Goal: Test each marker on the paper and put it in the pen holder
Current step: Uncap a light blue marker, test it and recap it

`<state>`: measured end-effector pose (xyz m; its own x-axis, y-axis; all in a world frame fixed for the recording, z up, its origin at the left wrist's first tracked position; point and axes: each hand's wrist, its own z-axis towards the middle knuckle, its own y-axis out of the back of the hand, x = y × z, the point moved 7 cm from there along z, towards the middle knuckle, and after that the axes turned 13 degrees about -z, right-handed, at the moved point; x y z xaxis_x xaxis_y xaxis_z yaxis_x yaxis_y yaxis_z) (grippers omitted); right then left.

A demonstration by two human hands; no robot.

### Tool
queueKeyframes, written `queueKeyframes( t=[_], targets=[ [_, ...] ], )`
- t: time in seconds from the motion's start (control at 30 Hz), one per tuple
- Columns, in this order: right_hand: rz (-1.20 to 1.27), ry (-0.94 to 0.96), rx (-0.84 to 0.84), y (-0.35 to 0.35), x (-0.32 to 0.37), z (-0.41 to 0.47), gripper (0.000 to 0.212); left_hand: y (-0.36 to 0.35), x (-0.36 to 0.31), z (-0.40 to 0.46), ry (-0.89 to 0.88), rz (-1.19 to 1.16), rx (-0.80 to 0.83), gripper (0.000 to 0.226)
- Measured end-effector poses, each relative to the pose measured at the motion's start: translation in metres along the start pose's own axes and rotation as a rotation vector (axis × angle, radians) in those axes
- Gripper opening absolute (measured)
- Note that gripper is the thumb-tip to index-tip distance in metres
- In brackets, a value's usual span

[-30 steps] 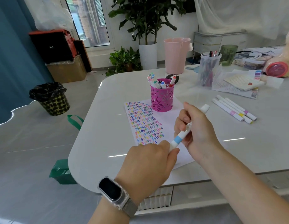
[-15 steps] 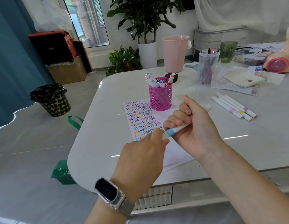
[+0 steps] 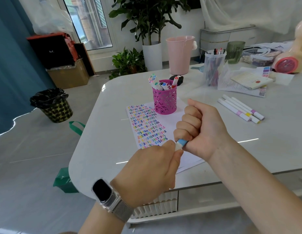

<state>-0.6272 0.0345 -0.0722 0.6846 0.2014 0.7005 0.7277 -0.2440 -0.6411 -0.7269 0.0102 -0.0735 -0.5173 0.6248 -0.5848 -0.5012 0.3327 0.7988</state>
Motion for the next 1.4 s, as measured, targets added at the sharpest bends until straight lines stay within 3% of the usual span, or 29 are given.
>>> queueKeyframes(
  t=[0.13, 0.37, 0.5, 0.57, 0.7, 0.9, 0.97, 1.13, 1.3, 1.4],
  targets=[
    [0.049, -0.027, 0.026, 0.0, 0.0, 0.006, 0.056, 0.005, -0.008, 0.001, 0.041, -0.037, 0.04, 0.035],
    [0.112, -0.067, 0.005, 0.0, -0.007, 0.02, 0.056, 0.009, -0.004, 0.003, 0.092, 0.191, 0.054, 0.034],
    [0.073, -0.079, -0.009, 0.002, -0.023, 0.032, 0.055, 0.009, -0.001, 0.004, 0.122, 0.193, 0.09, 0.035],
    [0.098, -0.042, -0.05, 0.011, -0.013, 0.04, 0.054, 0.014, 0.001, -0.003, 0.153, 0.089, 0.105, 0.038],
    [0.334, 0.271, -0.208, 0.063, 0.07, 0.039, 0.029, 0.026, 0.011, -0.044, 0.258, -0.351, 0.215, 0.045],
    [0.182, 0.189, -0.126, 0.061, 0.04, 0.042, 0.047, 0.046, 0.055, -0.04, 0.302, -0.172, -0.005, 0.04],
    [0.129, 0.174, -0.157, 0.052, 0.035, 0.046, 0.044, 0.04, 0.055, -0.036, 0.28, -0.12, -0.01, 0.038],
    [-0.282, 0.089, -0.217, 0.044, 0.021, 0.043, 0.053, 0.035, 0.053, -0.026, 0.267, -0.067, -0.03, 0.038],
    [-0.421, 0.094, -0.13, 0.036, 0.005, 0.036, 0.074, 0.036, 0.065, -0.02, 0.3, -0.007, -0.071, 0.034],
    [-0.506, 0.083, -0.07, 0.028, -0.005, 0.035, 0.066, 0.037, 0.075, -0.018, 0.351, 0.005, -0.08, 0.035]
  ],
)
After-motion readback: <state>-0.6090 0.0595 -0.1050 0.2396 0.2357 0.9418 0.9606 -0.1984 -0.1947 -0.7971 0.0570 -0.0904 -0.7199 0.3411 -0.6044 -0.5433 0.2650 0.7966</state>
